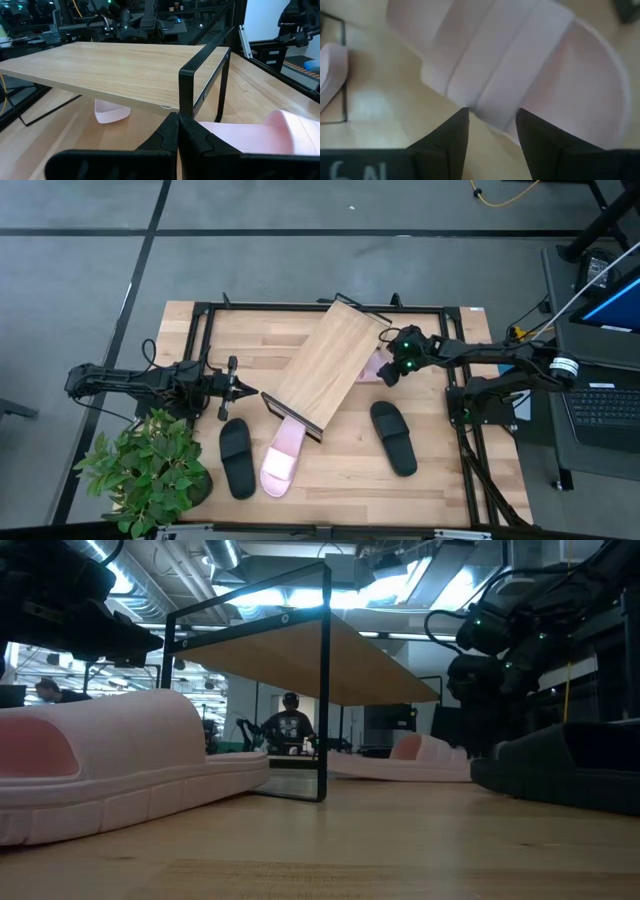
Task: Pick and place slides into the shelf
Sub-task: Put the right pink slide on the shelf
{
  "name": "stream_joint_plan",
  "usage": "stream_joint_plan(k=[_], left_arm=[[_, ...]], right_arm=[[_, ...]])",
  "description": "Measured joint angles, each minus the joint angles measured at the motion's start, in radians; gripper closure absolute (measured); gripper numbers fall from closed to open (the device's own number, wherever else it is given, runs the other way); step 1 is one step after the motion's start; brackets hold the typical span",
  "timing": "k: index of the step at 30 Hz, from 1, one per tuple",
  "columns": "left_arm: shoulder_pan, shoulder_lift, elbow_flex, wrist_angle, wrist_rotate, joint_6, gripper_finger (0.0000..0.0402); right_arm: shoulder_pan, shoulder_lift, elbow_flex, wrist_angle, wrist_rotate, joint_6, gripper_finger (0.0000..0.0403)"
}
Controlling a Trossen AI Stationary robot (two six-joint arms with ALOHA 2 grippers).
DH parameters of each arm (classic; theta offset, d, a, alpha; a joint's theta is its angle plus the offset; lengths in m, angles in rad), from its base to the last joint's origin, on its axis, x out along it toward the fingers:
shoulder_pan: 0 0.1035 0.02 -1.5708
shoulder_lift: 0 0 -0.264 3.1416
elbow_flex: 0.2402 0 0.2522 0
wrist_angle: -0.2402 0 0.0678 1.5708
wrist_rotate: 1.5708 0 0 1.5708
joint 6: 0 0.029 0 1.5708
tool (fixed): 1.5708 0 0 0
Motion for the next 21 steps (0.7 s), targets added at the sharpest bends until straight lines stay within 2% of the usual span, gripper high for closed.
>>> stream_joint_plan(k=[6,9,12,18,21], left_arm=[[0.0,0.0,0.0,-0.003,0.0,0.0,0.0401],[0.0,0.0,0.0,-0.003,0.0,0.0,0.0401],[0.0,0.0,0.0,-0.003,0.0,0.0,0.0401],[0.0,0.0,0.0,-0.003,0.0,0.0,0.0401],[0.0,0.0,0.0,-0.003,0.0,0.0,0.0401]], right_arm=[[0.0,0.031,0.0,0.007,-0.04,-0.004,0.0238],[0.0,0.05,0.0,0.023,-0.064,-0.004,0.0252],[0.0,0.069,0.0,0.04,-0.069,-0.005,0.0287],[0.001,0.098,0.0,0.079,-0.079,-0.012,0.0385],[0.001,0.099,0.0,0.079,-0.077,-0.01,0.0389]])
